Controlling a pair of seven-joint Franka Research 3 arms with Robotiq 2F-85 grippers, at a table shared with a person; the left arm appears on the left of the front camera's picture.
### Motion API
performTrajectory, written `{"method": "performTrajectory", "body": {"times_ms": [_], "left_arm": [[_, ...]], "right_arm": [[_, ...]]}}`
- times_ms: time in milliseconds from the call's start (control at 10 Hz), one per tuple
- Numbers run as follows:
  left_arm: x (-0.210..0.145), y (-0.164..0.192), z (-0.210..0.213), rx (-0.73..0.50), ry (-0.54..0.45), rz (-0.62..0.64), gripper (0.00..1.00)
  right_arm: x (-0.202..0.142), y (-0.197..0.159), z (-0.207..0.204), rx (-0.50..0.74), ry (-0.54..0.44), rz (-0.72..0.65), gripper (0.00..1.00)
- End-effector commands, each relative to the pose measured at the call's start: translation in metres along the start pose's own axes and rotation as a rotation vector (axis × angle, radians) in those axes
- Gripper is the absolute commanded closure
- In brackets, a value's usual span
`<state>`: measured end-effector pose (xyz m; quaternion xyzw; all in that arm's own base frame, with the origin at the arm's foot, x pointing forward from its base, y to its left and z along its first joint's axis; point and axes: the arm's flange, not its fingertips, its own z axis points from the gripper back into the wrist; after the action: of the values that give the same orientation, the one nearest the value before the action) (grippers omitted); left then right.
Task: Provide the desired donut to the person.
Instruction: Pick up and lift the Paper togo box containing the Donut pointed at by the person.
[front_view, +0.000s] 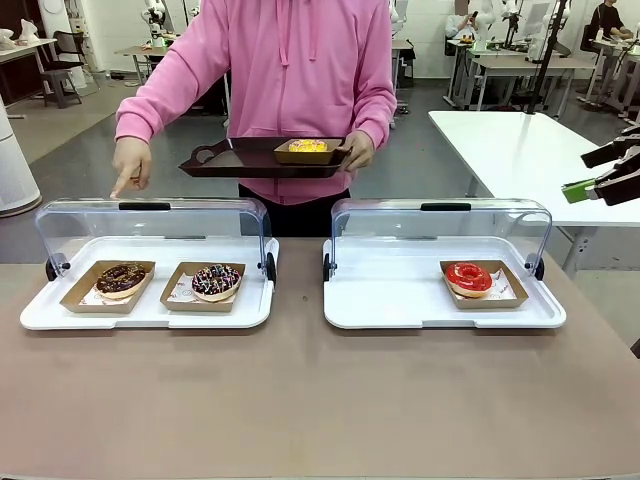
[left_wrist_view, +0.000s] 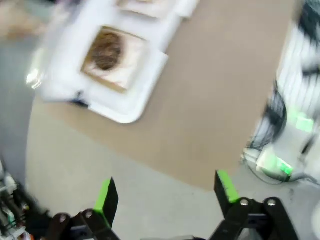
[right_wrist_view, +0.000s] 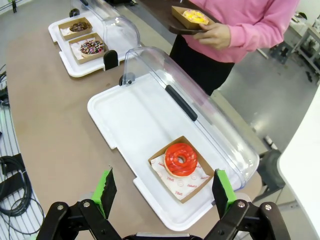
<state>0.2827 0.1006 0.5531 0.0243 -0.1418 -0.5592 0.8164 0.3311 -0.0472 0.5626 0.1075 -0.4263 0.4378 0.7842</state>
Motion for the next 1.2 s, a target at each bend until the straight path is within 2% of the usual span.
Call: {"method": "performTrajectory", "body": {"times_ms": [0, 100, 200, 300, 500, 600, 700, 900, 1100], "left_arm": [[-0.010, 0.028, -0.008, -0.124, 0.003, -0.410, 0.00], [-0.016, 0.040, -0.030, -0.170, -0.024, -0.517, 0.00], [-0.023, 0.056, -0.053, -0.210, -0.110, -0.530, 0.00], [-0.004, 0.014, -0.017, -0.116, -0.011, -0.311, 0.00], [-0.004, 0.014, -0.017, -0.116, -0.011, -0.311, 0.00], [-0.009, 0.028, -0.037, -0.150, -0.036, -0.401, 0.00], [0.010, 0.047, -0.064, -0.142, 0.001, -0.470, 0.00], [0.024, 0.079, -0.102, -0.200, -0.033, -0.559, 0.00], [0.042, 0.111, -0.146, -0.207, -0.089, -0.565, 0.00]], "right_arm": [[-0.001, -0.001, -0.001, -0.003, 0.006, -0.002, 0.00], [-0.001, -0.001, -0.001, -0.003, 0.006, -0.002, 0.00], [-0.001, -0.001, -0.001, -0.003, 0.006, -0.002, 0.00], [-0.001, -0.001, -0.001, -0.003, 0.006, -0.002, 0.00], [-0.001, -0.001, -0.001, -0.003, 0.006, -0.002, 0.00], [-0.001, -0.001, -0.001, -0.003, 0.006, -0.002, 0.00], [-0.001, -0.001, -0.001, -0.003, 0.006, -0.002, 0.00], [-0.001, -0.001, -0.001, -0.003, 0.006, -0.002, 0.00], [-0.001, -0.001, -0.001, -0.003, 0.006, -0.002, 0.00]]}}
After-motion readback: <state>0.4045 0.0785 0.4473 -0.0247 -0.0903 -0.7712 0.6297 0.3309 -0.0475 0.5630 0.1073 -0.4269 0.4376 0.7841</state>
